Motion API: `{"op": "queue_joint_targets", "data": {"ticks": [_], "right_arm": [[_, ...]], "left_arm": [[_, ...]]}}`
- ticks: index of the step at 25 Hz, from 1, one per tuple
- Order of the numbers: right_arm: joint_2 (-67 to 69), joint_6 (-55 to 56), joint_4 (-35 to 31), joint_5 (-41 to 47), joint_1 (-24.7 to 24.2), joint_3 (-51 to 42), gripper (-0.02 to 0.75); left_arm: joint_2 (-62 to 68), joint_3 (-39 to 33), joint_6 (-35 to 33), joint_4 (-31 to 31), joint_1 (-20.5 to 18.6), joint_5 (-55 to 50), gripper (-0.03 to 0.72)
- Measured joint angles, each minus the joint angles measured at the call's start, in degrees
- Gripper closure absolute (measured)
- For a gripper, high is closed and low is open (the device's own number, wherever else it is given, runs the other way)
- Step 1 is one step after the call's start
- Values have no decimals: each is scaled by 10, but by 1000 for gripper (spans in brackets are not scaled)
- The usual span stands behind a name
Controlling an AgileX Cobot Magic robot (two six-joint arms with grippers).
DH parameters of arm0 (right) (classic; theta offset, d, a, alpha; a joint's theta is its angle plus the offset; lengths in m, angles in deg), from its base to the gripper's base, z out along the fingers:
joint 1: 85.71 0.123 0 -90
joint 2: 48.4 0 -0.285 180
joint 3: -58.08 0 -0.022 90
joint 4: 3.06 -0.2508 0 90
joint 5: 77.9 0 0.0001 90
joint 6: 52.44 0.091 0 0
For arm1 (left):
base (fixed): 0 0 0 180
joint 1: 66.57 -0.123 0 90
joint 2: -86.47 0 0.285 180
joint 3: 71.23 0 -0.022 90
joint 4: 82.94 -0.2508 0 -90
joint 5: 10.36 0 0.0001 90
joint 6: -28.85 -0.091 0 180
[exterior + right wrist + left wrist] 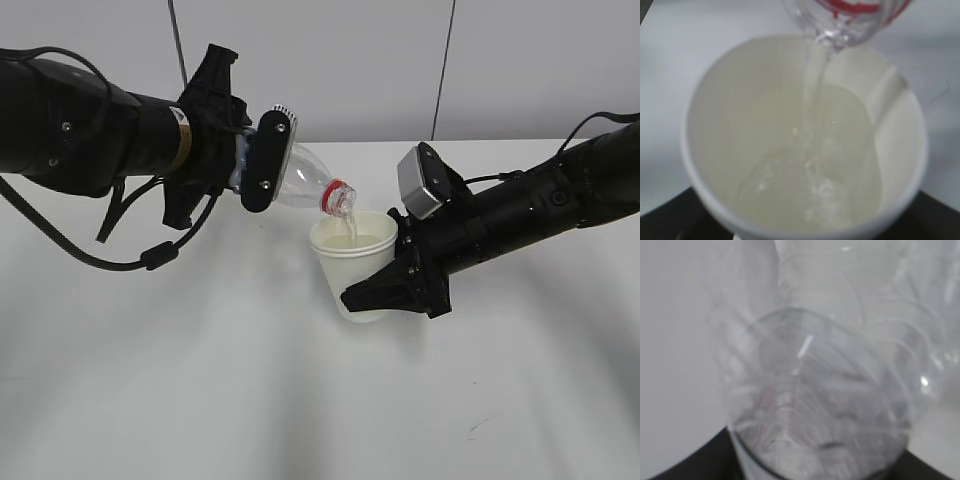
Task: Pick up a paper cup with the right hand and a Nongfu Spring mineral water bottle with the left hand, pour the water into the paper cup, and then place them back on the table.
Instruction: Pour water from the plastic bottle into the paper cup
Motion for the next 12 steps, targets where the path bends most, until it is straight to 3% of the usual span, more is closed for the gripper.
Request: {"op": "queue_joint_targets", "data": {"ticks": [12], "right_arm": [[0, 0, 1, 1, 0, 0, 258]], "left_arm": [[0, 0, 0, 0, 0, 0, 357]]}}
